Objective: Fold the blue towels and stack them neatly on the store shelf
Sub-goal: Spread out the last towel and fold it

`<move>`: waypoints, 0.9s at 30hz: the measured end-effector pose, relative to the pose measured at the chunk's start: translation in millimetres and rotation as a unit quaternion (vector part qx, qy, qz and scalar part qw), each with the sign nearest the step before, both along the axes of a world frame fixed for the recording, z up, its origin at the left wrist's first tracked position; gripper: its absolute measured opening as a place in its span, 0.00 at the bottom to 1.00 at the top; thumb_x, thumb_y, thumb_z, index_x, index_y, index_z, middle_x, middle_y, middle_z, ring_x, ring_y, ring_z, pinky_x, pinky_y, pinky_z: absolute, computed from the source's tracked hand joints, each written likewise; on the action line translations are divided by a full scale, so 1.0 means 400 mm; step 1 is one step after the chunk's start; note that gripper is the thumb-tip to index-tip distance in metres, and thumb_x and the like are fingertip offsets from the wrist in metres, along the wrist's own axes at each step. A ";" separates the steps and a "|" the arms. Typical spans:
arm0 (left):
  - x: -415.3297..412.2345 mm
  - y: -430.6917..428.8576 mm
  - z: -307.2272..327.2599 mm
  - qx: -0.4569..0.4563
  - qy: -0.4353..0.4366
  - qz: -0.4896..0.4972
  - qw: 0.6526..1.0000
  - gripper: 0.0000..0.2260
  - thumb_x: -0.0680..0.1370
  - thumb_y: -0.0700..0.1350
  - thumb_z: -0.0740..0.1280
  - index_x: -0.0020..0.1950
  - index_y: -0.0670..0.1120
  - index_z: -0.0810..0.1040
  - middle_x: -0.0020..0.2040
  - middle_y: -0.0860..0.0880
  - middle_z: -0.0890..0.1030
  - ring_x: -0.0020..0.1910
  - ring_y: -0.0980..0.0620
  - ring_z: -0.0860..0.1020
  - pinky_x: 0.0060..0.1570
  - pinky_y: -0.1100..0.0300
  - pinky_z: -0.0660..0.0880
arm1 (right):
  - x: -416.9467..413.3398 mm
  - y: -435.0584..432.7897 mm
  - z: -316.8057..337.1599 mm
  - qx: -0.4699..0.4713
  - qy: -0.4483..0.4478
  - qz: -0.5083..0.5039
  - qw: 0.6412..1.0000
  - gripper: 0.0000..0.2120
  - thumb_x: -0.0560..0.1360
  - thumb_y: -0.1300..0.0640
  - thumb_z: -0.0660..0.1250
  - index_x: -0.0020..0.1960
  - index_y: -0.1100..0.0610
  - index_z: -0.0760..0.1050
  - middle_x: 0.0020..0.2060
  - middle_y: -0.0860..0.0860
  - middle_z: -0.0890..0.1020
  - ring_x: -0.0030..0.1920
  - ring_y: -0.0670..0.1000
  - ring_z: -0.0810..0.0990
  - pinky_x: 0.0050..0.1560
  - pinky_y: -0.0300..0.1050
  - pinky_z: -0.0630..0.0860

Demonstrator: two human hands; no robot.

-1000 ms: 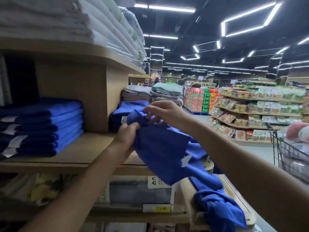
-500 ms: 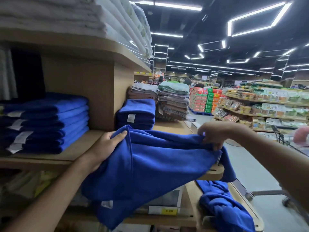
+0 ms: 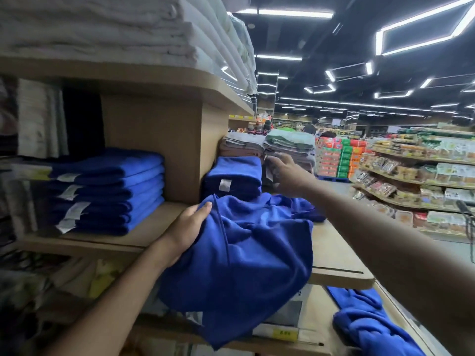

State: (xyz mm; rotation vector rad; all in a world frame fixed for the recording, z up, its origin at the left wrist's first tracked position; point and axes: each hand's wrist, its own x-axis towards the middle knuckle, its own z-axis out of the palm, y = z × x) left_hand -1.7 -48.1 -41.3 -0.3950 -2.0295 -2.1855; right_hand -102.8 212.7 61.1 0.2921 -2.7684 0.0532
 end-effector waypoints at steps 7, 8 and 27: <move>-0.009 0.001 0.003 0.004 -0.017 0.028 0.999 0.20 0.86 0.50 0.58 0.45 0.44 0.85 0.44 0.45 0.87 0.42 0.56 0.84 0.40 0.68 0.77 | 0.295 -0.163 -0.149 -0.122 -0.139 0.135 0.973 0.32 0.69 0.25 0.56 0.39 0.54 0.78 0.33 0.47 0.84 0.34 0.49 0.83 0.40 0.51 0.80; -0.006 0.005 0.006 0.003 -0.018 0.037 0.999 0.19 0.85 0.50 0.59 0.44 0.44 0.84 0.41 0.47 0.87 0.40 0.57 0.83 0.38 0.69 0.77 | 0.322 -0.181 -0.174 -0.082 -0.130 0.130 0.979 0.33 0.68 0.23 0.56 0.39 0.54 0.76 0.34 0.47 0.83 0.37 0.50 0.82 0.42 0.51 0.79; 0.104 -0.081 0.130 -0.481 -0.075 -0.044 0.873 0.10 0.69 0.54 0.68 0.40 0.49 0.82 0.36 0.52 0.84 0.31 0.54 0.78 0.27 0.63 0.71 | 0.417 -0.008 -0.299 -0.418 0.007 0.262 0.870 0.08 0.83 0.55 0.65 0.46 0.46 0.76 0.34 0.50 0.75 0.35 0.52 0.70 0.38 0.38 0.69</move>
